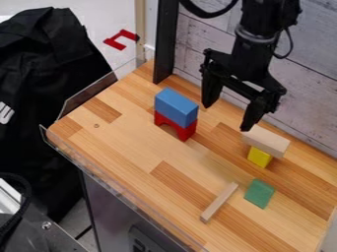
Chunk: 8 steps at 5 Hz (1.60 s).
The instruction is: Removed the blue block from the top of the red arc then transferred it over the wooden block
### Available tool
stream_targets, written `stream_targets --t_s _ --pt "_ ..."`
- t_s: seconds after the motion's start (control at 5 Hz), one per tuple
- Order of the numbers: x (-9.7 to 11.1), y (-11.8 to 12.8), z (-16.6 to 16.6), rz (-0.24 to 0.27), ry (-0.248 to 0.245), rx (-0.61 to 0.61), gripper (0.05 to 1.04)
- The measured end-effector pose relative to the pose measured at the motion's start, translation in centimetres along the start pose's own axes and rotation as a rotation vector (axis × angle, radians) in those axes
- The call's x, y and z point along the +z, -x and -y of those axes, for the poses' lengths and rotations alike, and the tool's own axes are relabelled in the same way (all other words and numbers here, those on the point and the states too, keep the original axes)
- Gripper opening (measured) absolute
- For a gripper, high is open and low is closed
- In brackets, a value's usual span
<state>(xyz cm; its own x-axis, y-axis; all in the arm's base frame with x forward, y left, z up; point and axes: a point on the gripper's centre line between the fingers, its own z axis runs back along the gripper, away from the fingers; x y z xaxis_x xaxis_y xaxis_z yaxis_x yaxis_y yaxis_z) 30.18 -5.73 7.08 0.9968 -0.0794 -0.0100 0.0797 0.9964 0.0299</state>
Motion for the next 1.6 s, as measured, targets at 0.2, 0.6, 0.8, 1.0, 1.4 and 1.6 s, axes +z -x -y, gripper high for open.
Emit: stream_targets --t_s 0.2,0.6,0.8,1.0,1.4,1.6 --pt "-0.9 0.4 0.0 -0.033 -0.004 0.001 0.999" --pt "0.2 0.2 -1.2 -0.065 -0.089 0.352 0.999" --pt "0.5 0.5 -2.0 -0.080 -0.101 0.563 0.999" --pt "0.6 0.3 -3.9 -0.075 -0.074 0.759 0.999" --pt "-1.3 0.1 -7.0 -0.056 0.077 1.256 0.999" --pt "-1.4 0.1 -7.3 -0.063 0.076 1.460 0.999"
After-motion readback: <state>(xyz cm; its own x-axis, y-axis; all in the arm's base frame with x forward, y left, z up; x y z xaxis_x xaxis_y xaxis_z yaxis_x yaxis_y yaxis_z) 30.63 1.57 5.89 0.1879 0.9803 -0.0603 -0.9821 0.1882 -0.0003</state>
